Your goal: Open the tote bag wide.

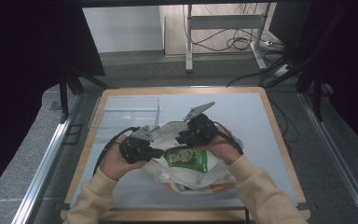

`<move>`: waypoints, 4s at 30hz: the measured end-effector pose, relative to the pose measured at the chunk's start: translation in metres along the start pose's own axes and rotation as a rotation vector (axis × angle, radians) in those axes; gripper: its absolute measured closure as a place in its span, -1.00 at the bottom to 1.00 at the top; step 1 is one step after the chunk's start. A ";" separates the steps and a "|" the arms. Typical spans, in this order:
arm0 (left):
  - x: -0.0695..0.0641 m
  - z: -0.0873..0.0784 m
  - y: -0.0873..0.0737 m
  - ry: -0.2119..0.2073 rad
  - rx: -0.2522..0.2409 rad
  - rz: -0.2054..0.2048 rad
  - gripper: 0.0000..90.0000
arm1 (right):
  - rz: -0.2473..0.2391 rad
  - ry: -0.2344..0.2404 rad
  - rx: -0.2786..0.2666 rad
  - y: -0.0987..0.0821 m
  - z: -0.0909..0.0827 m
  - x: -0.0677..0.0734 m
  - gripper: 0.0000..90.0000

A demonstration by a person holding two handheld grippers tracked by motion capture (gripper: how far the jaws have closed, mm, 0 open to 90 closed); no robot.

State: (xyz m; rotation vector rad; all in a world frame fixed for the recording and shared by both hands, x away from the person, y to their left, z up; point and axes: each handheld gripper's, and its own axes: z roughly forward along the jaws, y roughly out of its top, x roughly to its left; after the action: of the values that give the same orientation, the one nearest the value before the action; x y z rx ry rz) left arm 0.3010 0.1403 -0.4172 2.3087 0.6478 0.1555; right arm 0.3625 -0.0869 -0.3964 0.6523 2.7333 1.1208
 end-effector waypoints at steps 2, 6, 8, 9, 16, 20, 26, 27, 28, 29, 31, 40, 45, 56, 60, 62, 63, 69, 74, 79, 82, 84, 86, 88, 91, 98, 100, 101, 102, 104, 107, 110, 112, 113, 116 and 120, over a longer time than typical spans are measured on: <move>0.000 -0.002 -0.001 -0.001 -0.004 -0.004 1.00 | -0.001 0.012 0.021 0.001 0.007 0.000 0.82; 0.001 -0.004 -0.004 -0.007 -0.004 -0.002 1.00 | -0.010 0.038 0.056 0.002 0.022 0.000 0.97; 0.000 -0.004 -0.005 -0.016 -0.002 -0.010 1.00 | -0.012 0.048 0.075 0.001 0.031 0.000 0.98; -0.001 -0.003 -0.005 -0.022 -0.001 -0.021 1.00 | -0.013 0.055 0.088 0.001 0.036 0.000 0.98; -0.002 0.000 -0.009 -0.036 0.009 -0.032 1.00 | -0.043 0.094 0.128 -0.003 0.063 0.003 0.98; -0.002 0.000 -0.011 -0.042 0.012 -0.034 1.00 | -0.056 0.105 0.162 -0.005 0.078 0.004 0.98; 0.000 0.002 -0.014 -0.045 0.018 -0.043 1.00 | -0.091 0.100 0.194 -0.007 0.094 0.003 0.98; 0.000 0.002 -0.014 -0.046 0.019 -0.045 1.00 | -0.092 0.093 0.193 -0.007 0.096 0.002 0.98; 0.000 0.003 -0.015 -0.048 0.019 -0.046 1.00 | -0.092 0.088 0.192 -0.007 0.098 0.001 0.98; 0.000 0.003 -0.015 -0.050 0.020 -0.049 1.00 | -0.095 0.081 0.190 -0.006 0.099 0.000 0.98; 0.001 0.003 -0.016 -0.052 0.022 -0.048 1.00 | -0.112 0.065 0.187 -0.006 0.101 -0.003 0.98; 0.001 0.010 -0.019 -0.071 0.046 -0.052 1.00 | -0.144 0.014 0.164 -0.001 0.109 -0.017 0.98; 0.002 0.013 -0.020 -0.082 0.053 -0.065 1.00 | -0.122 -0.009 0.151 0.003 0.108 -0.026 0.98; 0.002 0.023 -0.022 -0.105 0.086 -0.065 1.00 | -0.097 -0.056 0.123 0.009 0.111 -0.040 0.98; 0.002 0.025 -0.023 -0.111 0.090 -0.067 1.00 | -0.084 -0.067 0.110 0.011 0.110 -0.043 0.98; 0.001 0.026 -0.023 -0.109 0.096 -0.066 1.00 | -0.079 -0.078 0.104 0.011 0.111 -0.044 0.98; 0.001 0.027 -0.023 -0.113 0.095 -0.066 1.00 | -0.082 -0.079 0.103 0.012 0.111 -0.044 0.98; 0.001 0.029 -0.024 -0.116 0.103 -0.065 1.00 | -0.071 -0.094 0.095 0.011 0.113 -0.047 0.98; 0.003 0.026 -0.023 -0.108 0.093 -0.067 1.00 | -0.061 -0.066 0.097 0.009 0.101 -0.042 0.98; 0.004 0.027 -0.023 -0.095 0.088 -0.069 1.00 | -0.078 -0.049 0.144 -0.002 0.093 -0.035 0.98; 0.004 0.029 -0.023 -0.093 0.090 -0.074 1.00 | -0.076 -0.031 0.164 -0.008 0.091 -0.032 0.98; 0.004 0.030 -0.022 -0.095 0.096 -0.072 1.00 | -0.081 -0.021 0.188 -0.013 0.093 -0.031 0.98; 0.004 0.032 -0.022 -0.099 0.099 -0.071 1.00 | -0.089 -0.023 0.210 -0.016 0.096 -0.030 0.98; 0.003 0.033 -0.022 -0.100 0.105 -0.070 1.00 | -0.094 -0.037 0.222 -0.019 0.100 -0.032 0.98; 0.003 0.033 -0.022 -0.104 0.103 -0.069 1.00 | -0.087 -0.064 0.215 -0.021 0.102 -0.037 0.98; 0.003 0.034 -0.023 -0.110 0.110 -0.070 1.00 | -0.089 -0.112 0.203 -0.016 0.103 -0.042 0.98; 0.003 0.034 -0.023 -0.110 0.109 -0.071 1.00 | -0.093 -0.115 0.204 -0.015 0.103 -0.043 0.98; 0.003 0.034 -0.023 -0.110 0.109 -0.072 1.00 | -0.094 -0.118 0.203 -0.015 0.103 -0.043 0.98; 0.003 0.034 -0.023 -0.110 0.110 -0.071 1.00 | -0.090 -0.120 0.200 -0.015 0.102 -0.044 0.98; 0.003 0.035 -0.024 -0.110 0.111 -0.071 1.00 | -0.089 -0.122 0.198 -0.014 0.102 -0.045 0.98; 0.003 0.035 -0.024 -0.111 0.115 -0.070 1.00 | -0.091 -0.129 0.199 -0.013 0.103 -0.046 0.98; 0.003 0.037 -0.024 -0.113 0.121 -0.071 1.00 | -0.095 -0.142 0.197 -0.011 0.103 -0.047 0.98; 0.002 0.037 -0.024 -0.112 0.123 -0.072 1.00 | -0.092 -0.147 0.196 -0.010 0.102 -0.048 0.98; 0.002 0.038 -0.024 -0.114 0.126 -0.071 1.00 | -0.090 -0.152 0.195 -0.009 0.102 -0.049 0.98; 0.002 0.040 -0.024 -0.122 0.126 -0.071 1.00 | -0.090 -0.167 0.196 -0.008 0.102 -0.050 0.98; 0.000 0.043 -0.024 -0.130 0.134 -0.066 1.00 | -0.091 -0.184 0.188 -0.007 0.103 -0.051 0.98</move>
State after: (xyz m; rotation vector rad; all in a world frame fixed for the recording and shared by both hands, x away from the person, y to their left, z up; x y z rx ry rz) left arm 0.3041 0.1285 -0.4646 2.3984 0.6845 -0.0703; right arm 0.4330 -0.0475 -0.4783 0.6132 2.6982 0.7502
